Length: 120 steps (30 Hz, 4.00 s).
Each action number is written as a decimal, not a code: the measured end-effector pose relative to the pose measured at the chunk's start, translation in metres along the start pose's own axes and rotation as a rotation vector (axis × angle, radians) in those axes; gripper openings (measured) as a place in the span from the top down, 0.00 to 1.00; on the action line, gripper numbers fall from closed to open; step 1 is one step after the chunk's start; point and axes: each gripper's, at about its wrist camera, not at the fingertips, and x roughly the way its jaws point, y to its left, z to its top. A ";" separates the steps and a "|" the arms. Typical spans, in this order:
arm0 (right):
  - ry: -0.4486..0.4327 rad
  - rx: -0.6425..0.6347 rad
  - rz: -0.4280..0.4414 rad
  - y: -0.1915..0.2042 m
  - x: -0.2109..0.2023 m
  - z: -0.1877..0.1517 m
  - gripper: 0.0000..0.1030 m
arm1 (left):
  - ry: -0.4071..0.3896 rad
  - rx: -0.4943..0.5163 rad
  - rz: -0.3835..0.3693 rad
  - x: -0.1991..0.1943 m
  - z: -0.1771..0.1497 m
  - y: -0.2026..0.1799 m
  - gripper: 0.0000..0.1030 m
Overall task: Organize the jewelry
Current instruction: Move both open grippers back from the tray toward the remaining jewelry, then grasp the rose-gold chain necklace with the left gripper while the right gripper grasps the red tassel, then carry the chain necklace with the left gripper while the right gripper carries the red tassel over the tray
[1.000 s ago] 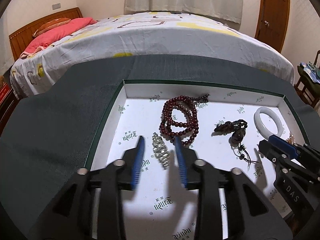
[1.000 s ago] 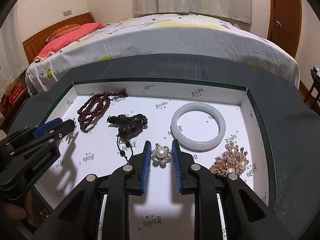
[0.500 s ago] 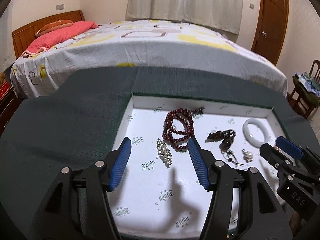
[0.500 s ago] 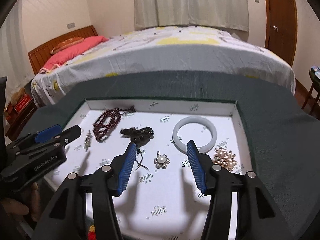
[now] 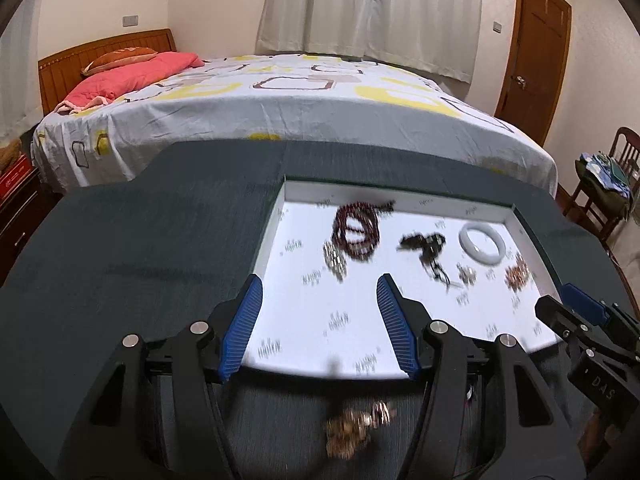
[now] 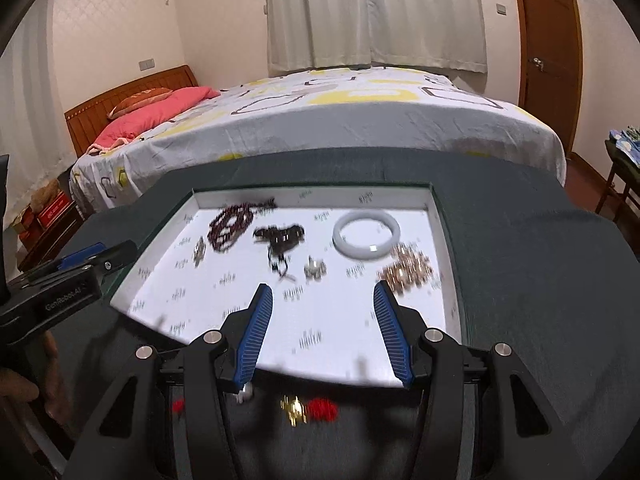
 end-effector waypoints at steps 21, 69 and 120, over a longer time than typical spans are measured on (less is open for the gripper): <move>0.052 -0.002 -0.014 -0.007 -0.031 -0.061 0.49 | 0.143 -0.001 -0.011 0.001 -0.075 -0.001 0.44; 0.183 -0.052 -0.027 0.013 0.022 -0.048 0.50 | 0.108 -0.040 -0.013 -0.007 -0.067 0.029 0.90; 0.052 -0.003 0.028 -0.001 -0.025 -0.036 0.87 | -0.019 -0.017 -0.027 -0.052 -0.043 0.016 0.92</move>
